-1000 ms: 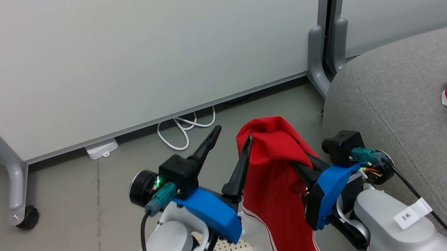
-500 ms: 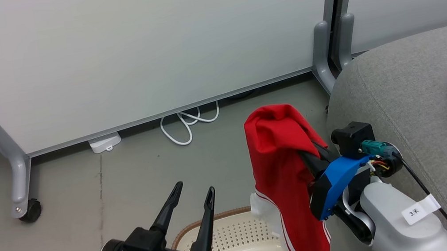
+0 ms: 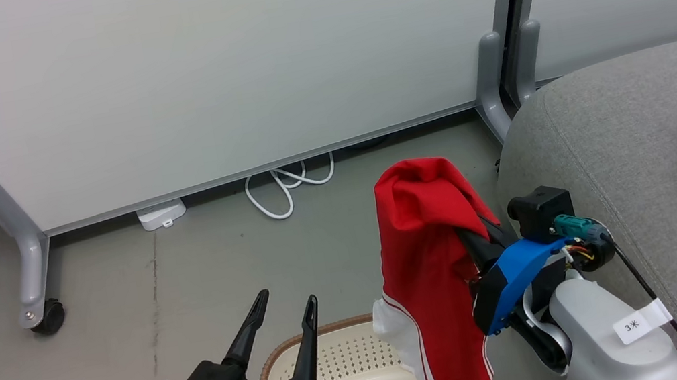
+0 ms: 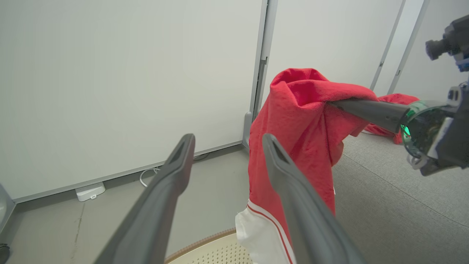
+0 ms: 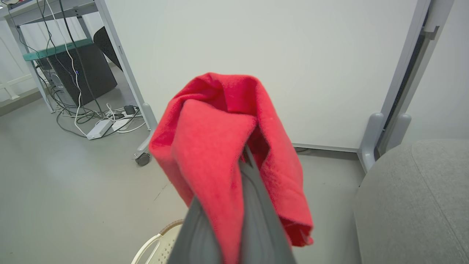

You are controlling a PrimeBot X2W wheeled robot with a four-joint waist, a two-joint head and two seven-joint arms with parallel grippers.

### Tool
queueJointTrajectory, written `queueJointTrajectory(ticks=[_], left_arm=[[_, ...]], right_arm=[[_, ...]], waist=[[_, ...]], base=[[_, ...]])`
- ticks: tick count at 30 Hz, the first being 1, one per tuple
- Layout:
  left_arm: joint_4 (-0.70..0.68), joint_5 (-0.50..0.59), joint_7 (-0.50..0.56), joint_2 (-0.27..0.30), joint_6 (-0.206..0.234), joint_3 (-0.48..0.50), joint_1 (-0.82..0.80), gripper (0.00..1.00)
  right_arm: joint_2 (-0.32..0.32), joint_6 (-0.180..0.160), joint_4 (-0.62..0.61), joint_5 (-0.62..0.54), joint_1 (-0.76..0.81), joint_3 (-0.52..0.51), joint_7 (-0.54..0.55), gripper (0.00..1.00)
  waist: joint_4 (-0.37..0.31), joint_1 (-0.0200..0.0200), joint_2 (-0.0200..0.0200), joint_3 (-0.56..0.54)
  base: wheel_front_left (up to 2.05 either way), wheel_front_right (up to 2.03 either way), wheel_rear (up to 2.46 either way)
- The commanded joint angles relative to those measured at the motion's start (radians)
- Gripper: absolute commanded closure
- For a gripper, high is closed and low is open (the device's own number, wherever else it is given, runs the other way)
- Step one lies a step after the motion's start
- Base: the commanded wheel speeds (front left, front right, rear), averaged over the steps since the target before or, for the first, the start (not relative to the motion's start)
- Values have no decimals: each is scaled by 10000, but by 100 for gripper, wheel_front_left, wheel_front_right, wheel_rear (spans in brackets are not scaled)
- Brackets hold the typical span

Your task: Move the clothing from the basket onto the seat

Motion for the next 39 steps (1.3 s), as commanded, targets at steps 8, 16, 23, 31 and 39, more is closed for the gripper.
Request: queueJointTrajectory(ticks=[8,16,23,31,39], left_arm=[[48,-38,-26,5,-18,-131,-84,0],[-36,-41,-26,101,-19,-155,-258,0],[-106,-20,-26,100,-19,-181,-406,0],[-151,10,-26,143,-18,-222,-570,0],[-180,63,-26,180,-19,-280,-658,0]], right_arm=[[-16,1,-129,25,82,-18,13,100],[-16,1,-192,-39,34,-61,44,100],[-16,1,-331,-95,-32,-92,90,100],[-14,1,-431,-54,-110,-147,64,100],[-13,3,-395,-36,11,-177,36,100]], waist=[[-348,0,0,66],[-1317,0,0,231],[-2513,0,0,467],[-3815,0,0,693],[-4775,0,0,865]], base=[[0,0,0],[0,0,0],[0,0,0],[0,0,0],[0,0,0]])
